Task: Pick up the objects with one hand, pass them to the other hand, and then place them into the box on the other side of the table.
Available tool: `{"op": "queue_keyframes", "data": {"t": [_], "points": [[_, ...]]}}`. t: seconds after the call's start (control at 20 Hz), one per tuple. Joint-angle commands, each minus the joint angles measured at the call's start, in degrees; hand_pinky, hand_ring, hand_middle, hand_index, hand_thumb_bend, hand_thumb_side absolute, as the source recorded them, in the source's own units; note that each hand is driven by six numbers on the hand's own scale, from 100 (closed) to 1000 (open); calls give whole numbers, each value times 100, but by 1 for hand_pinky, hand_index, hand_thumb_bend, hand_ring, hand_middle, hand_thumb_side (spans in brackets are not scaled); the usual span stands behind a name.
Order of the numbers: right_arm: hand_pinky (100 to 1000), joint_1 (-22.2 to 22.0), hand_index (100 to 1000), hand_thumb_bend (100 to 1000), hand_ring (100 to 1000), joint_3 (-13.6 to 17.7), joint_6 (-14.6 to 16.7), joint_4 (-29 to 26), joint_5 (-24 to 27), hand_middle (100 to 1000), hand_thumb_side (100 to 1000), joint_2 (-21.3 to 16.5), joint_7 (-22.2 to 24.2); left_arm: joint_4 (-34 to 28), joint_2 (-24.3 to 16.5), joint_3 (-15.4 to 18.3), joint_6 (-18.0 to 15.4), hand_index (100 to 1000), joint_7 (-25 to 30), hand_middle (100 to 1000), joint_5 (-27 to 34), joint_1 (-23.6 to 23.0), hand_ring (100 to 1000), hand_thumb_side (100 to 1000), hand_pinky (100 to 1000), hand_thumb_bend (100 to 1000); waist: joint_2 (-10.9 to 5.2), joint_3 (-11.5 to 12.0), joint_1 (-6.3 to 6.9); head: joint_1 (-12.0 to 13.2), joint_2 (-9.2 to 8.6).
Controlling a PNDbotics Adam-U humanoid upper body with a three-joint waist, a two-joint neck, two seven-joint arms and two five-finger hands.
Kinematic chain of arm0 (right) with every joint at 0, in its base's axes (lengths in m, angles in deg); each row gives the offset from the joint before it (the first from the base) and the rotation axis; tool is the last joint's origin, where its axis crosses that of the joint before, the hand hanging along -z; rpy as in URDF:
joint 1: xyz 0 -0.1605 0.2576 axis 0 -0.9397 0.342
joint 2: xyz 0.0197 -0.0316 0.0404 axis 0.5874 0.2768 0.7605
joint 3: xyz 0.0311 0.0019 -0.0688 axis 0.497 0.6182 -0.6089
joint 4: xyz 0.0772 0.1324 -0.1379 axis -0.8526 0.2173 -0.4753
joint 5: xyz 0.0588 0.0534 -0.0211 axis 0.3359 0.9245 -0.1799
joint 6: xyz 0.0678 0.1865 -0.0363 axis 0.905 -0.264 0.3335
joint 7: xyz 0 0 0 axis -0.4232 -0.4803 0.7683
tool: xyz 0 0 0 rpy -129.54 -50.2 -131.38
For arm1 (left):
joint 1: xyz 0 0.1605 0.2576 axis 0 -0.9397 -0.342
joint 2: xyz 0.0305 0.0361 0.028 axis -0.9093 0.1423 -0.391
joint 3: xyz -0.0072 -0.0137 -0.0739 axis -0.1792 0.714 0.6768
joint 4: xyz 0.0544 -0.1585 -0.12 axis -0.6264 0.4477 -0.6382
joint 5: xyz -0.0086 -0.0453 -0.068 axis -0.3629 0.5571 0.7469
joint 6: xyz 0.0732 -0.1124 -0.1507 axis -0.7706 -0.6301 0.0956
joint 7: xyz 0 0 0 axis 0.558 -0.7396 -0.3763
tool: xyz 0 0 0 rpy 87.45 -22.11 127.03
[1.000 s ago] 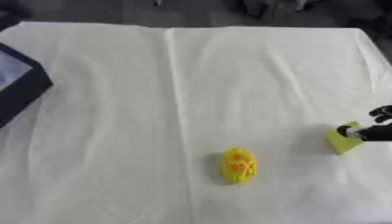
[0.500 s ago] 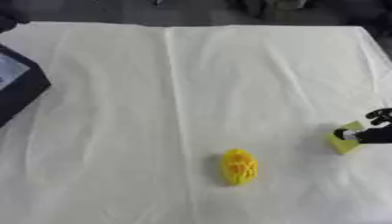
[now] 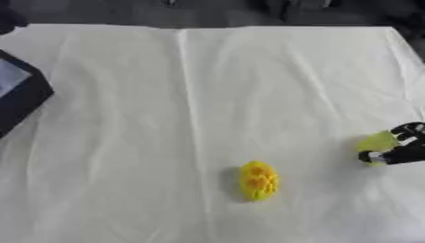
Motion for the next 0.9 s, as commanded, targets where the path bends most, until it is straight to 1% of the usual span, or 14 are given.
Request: {"op": "queue_keyframes", "data": {"t": [0.05, 0.1, 0.2, 0.25, 0.3, 0.35, 0.45, 0.55, 0.65, 0.7, 0.75, 0.8, 0.85, 0.9], "points": [[871, 61, 901, 519, 888, 29, -11, 44, 8, 861, 329, -107, -59, -102, -106, 41, -17, 819, 38, 623, 37, 50, 1000, 785, 968, 100, -71, 1, 9, -37, -94], [872, 68, 900, 500, 888, 20, -15, 61, 23, 860, 324, -101, -76, -102, -106, 40, -22, 819, 49, 623, 38, 49, 1000, 784, 969, 100, -68, 5, 11, -43, -93], [871, 76, 893, 425, 885, 5, -16, 84, 56, 853, 331, -89, -104, -102, -108, 40, -27, 819, 65, 622, 40, 47, 1000, 780, 969, 100, -64, 12, 13, -50, -91], [870, 80, 891, 410, 884, 0, -18, 93, 72, 851, 332, -85, -123, -102, -109, 39, -28, 819, 71, 622, 41, 44, 1000, 784, 970, 100, -64, 13, 13, -51, -89], [868, 84, 888, 365, 881, -1, -25, 103, 86, 848, 328, -81, -151, -102, -110, 37, -27, 819, 77, 622, 41, 40, 1000, 784, 970, 100, -63, 14, 14, -54, -93], [867, 89, 886, 342, 878, -2, -33, 112, 101, 845, 319, -76, -188, -102, -109, 35, -26, 819, 82, 622, 40, 37, 1000, 785, 970, 100, -62, 16, 14, -59, -98], [865, 97, 875, 289, 872, -10, -45, 127, 135, 836, 253, -67, -262, -102, -106, 29, -27, 819, 92, 622, 39, 36, 1000, 784, 970, 100, -60, 21, 16, -75, -113], [860, 100, 859, 269, 864, -23, -50, 137, 165, 823, 190, -58, -335, -102, -103, 27, -34, 819, 101, 623, 39, 39, 1000, 784, 970, 100, -59, 25, 20, -77, -115], [850, 57, 828, 231, 845, -14, -42, 117, 188, 794, 100, -34, -429, -102, -107, 29, -39, 819, 102, 623, 38, 41, 1000, 783, 970, 100, -59, 23, 22, -75, -106], [849, 29, 825, 227, 844, -5, -38, 94, 200, 790, 100, -22, -484, -102, -110, 28, -42, 819, 105, 623, 39, 42, 1000, 783, 970, 100, -62, 20, 23, -73, -98], [836, 7, 786, 200, 823, 5, -37, 69, 214, 755, 100, -13, -538, -102, -113, 26, -45, 818, 109, 622, 39, 42, 1000, 782, 970, 100, -65, 17, 22, -68, -90], [806, -9, 704, 167, 765, 34, -48, 29, 220, 665, 100, 1, -613, -102, -119, 23, -47, 819, 114, 622, 39, 37, 1000, 781, 969, 100, -74, 9, 22, -54, -77], [798, -17, 686, 156, 750, 72, -74, -38, 207, 644, 100, 16, -697, -102, -125, 21, -49, 820, 120, 622, 41, 32, 1000, 781, 969, 100, -85, 0, 21, -36, -67], [769, -24, 641, 122, 711, 108, -104, -130, 196, 598, 100, 30, -783, -102, -131, 21, -52, 820, 124, 623, 43, 28, 1000, 780, 969, 100, -95, -7, 23, -16, -60]]}}
